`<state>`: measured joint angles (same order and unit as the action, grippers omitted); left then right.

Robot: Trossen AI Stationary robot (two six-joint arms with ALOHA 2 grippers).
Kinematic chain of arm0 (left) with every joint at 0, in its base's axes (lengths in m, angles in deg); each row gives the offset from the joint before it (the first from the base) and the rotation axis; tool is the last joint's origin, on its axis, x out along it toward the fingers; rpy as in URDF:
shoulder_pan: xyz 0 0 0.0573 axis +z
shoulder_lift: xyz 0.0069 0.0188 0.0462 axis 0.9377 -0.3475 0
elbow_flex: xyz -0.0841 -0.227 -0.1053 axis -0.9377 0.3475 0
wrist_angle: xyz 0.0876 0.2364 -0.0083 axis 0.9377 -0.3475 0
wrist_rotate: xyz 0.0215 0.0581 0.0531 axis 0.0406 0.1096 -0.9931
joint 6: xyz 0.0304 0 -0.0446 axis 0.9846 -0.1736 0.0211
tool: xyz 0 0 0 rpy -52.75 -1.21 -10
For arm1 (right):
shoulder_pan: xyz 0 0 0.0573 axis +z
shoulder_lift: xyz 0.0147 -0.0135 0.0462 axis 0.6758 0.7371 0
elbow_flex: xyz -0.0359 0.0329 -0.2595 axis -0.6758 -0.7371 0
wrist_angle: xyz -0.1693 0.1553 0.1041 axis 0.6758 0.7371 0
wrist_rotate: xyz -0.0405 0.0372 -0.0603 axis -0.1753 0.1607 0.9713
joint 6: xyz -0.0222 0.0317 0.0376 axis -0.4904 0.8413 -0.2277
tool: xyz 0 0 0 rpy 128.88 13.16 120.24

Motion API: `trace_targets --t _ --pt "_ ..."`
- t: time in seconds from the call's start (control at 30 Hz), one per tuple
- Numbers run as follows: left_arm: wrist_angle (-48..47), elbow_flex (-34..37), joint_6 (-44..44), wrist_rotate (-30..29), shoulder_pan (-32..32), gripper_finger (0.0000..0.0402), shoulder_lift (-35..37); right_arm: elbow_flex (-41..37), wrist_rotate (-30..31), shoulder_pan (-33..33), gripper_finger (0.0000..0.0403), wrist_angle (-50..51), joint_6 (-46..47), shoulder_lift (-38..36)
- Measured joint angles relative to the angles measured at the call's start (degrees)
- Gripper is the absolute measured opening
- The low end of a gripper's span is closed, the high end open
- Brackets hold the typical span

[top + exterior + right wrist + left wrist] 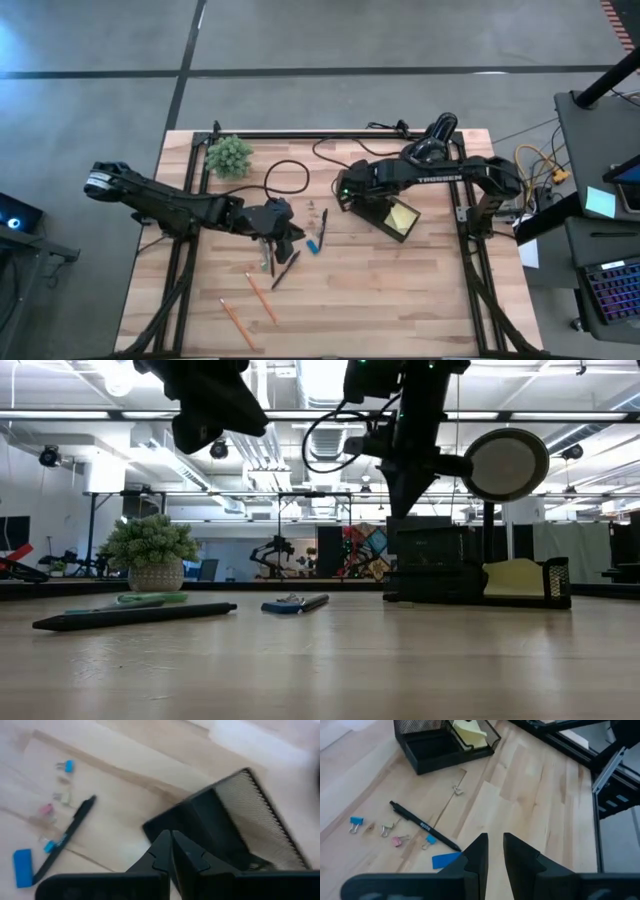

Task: Pick and place office supplies into organizer
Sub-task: Adjust the black mesh organizer

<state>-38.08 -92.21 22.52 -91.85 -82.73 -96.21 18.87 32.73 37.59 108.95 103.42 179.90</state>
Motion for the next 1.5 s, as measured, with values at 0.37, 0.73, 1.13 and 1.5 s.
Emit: trace_targets --t 0.37,0.73,1.13,1.5 --pt "-0.79 0.09 0.26 -0.22 0.04 0.0044 0.00 -1.79 9.58 -0.77 0.0009 5.49 3.20 1.54" --pt "-0.83 0.25 -0.19 -0.33 0.04 0.0044 -0.02 -2.32 8.01 -1.49 0.0008 3.88 0.58 5.10" --pt "-0.70 2.50 -0.46 -0.39 0.04 0.0044 -0.02 -2.22 4.65 -1.35 0.0008 2.68 -1.47 5.84" --pt "2.07 2.96 -0.28 -0.43 0.04 0.0044 -0.02 -0.83 1.20 3.78 0.0008 2.39 -0.59 5.84"
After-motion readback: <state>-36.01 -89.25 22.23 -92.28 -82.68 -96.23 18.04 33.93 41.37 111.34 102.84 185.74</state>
